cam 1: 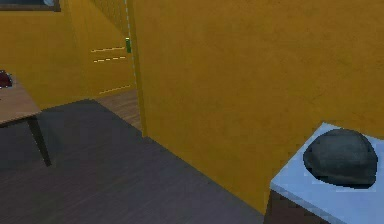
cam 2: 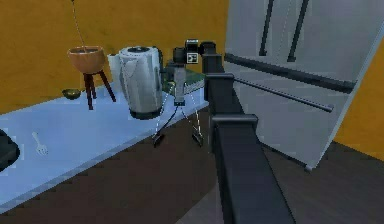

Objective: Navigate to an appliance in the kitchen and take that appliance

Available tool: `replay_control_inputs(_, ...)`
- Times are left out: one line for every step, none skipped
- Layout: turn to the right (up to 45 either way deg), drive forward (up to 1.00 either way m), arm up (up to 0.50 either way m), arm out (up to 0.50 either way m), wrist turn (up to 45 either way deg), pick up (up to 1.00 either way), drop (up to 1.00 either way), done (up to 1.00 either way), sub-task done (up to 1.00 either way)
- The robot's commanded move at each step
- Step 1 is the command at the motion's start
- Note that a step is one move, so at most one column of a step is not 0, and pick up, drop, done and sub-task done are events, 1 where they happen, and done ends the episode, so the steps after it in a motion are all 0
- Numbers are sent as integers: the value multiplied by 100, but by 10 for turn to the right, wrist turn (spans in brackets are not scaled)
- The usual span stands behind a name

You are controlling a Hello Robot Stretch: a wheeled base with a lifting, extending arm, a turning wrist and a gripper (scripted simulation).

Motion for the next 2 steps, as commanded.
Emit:
replay_control_inputs(0,0,0,0,450,0,0,0,0)
replay_control_inputs(0,0,0,0,450,0,0,0,0)
